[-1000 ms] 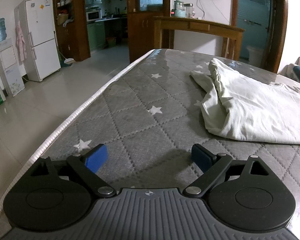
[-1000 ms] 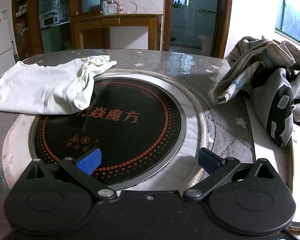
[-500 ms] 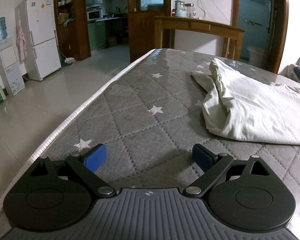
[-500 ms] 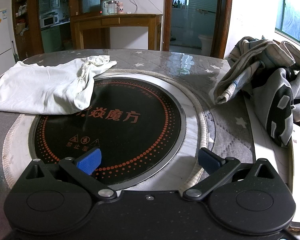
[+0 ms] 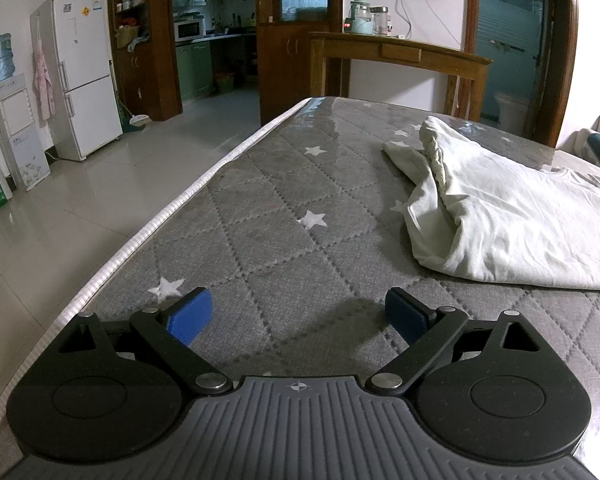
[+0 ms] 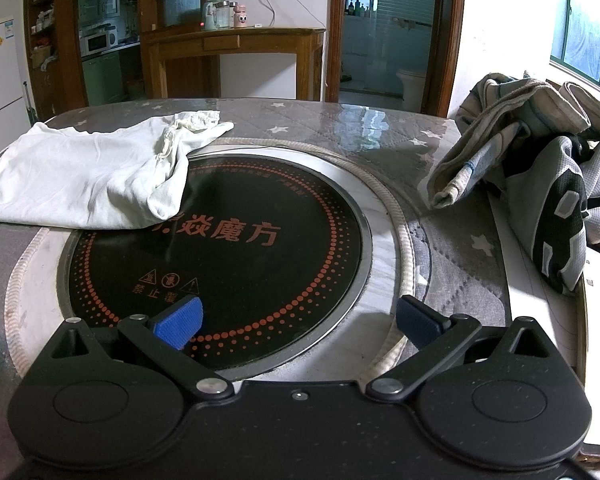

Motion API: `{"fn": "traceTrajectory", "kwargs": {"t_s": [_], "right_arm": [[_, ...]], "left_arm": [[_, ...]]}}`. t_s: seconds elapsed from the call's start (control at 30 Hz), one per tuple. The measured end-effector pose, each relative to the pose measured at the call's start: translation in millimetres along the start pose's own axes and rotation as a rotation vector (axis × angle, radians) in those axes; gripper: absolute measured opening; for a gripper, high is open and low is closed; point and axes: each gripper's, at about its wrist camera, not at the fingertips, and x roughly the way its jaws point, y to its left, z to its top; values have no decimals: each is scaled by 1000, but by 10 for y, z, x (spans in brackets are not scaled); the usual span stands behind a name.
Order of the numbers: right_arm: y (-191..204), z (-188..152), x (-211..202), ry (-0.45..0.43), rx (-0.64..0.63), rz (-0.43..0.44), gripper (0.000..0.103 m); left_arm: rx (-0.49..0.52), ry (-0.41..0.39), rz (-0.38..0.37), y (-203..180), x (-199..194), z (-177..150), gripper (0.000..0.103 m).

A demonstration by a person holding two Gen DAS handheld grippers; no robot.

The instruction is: Fold clothes

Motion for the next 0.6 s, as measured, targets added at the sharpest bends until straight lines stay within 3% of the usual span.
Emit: {"fn": "traceTrajectory", "kwargs": {"t_s": [0.6], "right_arm": [[0, 1, -1, 0, 0, 0, 103]], "left_arm": [[-4, 1, -2, -27, -9, -8, 96]]}}
